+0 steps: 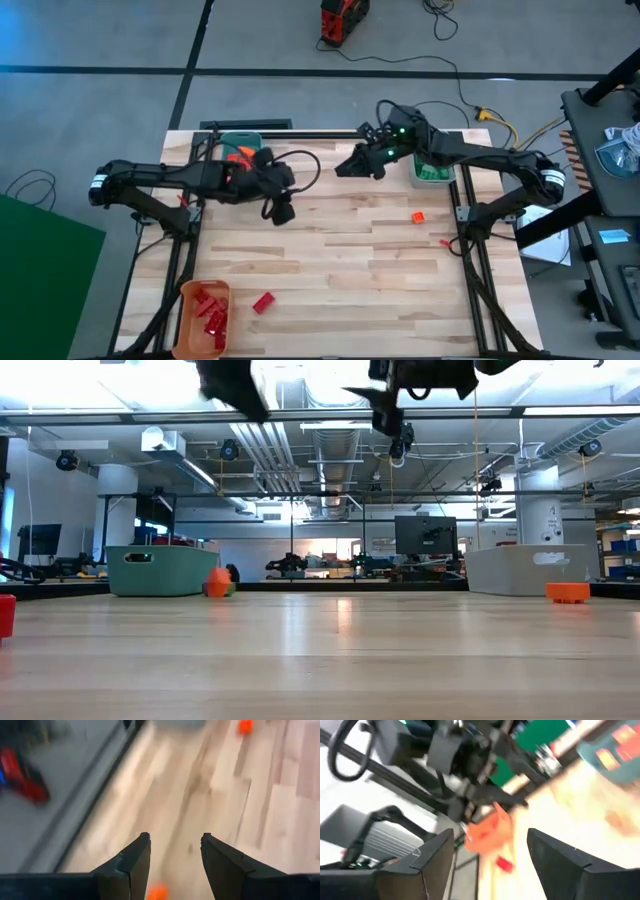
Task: Sort blocks
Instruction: Put the left orange game piece into the blue bin
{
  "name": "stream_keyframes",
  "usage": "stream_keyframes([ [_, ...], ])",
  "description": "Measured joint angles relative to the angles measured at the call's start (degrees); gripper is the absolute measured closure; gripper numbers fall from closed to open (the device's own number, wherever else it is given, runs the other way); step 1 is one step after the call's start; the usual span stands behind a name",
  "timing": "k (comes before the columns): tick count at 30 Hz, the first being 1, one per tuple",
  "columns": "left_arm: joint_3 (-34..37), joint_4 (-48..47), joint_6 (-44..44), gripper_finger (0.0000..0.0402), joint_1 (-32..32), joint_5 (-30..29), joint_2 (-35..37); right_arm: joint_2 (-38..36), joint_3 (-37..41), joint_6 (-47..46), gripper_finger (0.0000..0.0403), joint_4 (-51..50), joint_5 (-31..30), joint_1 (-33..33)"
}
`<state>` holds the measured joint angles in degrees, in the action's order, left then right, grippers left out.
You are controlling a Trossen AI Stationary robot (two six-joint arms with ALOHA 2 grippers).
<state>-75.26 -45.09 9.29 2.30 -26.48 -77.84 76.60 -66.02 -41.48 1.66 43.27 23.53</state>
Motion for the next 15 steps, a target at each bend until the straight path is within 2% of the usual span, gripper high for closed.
stream_keyframes([
  [4,0.8,-8.2,14.8,0.0248,-1.4,1.5,-0.1,-0.2,0.0,2.5,0.0173,-6.6,-1.4,0.1],
  [7,2.2,-10.2,21.4,0.0248,-1.7,5.8,-0.1,-0.1,0.0,2.8,0.0176,-7.6,-1.5,0.2],
  [12,7.1,-14.9,39.3,0.0248,-1.7,10.8,-0.1,0.0,0.0,2.3,0.0172,-7.8,-1.5,0.1],
  [15,11.4,-14.3,49.0,0.0248,-1.7,16.4,-0.1,0.0,0.0,2.1,0.0166,-7.8,-1.6,0.1],
])
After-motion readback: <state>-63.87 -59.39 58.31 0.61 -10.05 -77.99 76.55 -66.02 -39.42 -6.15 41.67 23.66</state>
